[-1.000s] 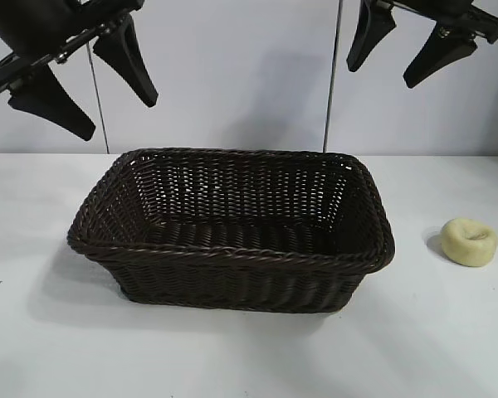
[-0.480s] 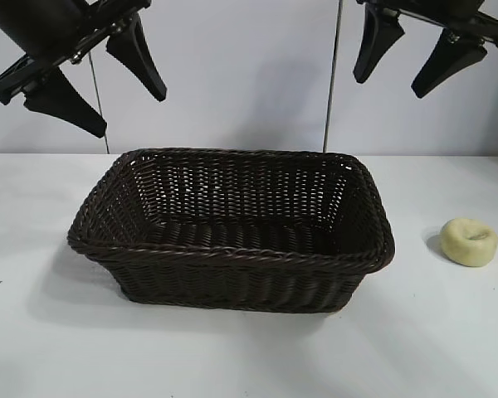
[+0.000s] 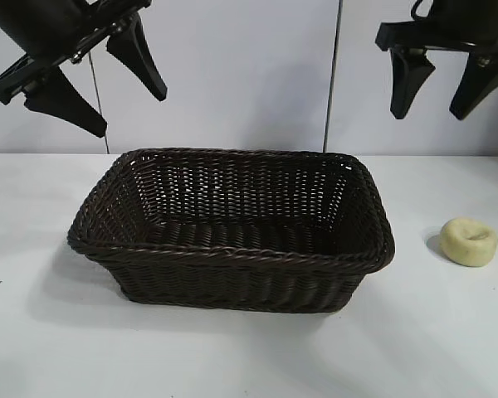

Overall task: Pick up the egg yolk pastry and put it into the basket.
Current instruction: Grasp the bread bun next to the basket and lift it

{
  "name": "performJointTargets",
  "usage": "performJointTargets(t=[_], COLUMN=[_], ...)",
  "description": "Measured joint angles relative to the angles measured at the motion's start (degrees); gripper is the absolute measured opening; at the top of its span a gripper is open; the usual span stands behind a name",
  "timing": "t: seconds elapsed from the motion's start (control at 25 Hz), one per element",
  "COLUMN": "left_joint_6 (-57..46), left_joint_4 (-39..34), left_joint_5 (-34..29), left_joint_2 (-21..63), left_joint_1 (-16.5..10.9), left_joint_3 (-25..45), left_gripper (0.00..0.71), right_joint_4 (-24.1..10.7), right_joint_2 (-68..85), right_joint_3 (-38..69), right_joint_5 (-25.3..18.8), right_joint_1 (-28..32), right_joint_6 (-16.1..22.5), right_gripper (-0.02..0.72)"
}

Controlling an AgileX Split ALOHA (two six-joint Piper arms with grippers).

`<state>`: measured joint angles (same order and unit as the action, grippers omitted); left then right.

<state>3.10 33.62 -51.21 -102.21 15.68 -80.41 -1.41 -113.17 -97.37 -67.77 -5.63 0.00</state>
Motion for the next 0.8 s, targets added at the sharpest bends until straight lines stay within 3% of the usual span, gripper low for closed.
performJointTargets(t=[0.28, 0.52, 0.8], left_joint_6=[0.05, 0.05, 0.05], left_joint_4=[0.0, 0.0, 0.0], left_joint_5=[0.0, 0.0, 0.0], left_joint_2=[0.0, 0.0, 0.0], left_joint_1=[0.0, 0.0, 0.0], left_joint_3=[0.0, 0.0, 0.0], left_gripper=[0.54, 0.54, 0.54], right_joint_4=[0.21, 1.91, 1.41], right_joint_2=[-2.36, -2.99, -2.99], right_joint_3=[0.0, 0.7, 5.87], right_joint_5=[-1.74, -1.74, -1.68], right_joint_1=[4.94, 5.41, 5.41], right_joint_6=[0.0, 0.0, 0.0], right_gripper=[0.525, 0.525, 0.525])
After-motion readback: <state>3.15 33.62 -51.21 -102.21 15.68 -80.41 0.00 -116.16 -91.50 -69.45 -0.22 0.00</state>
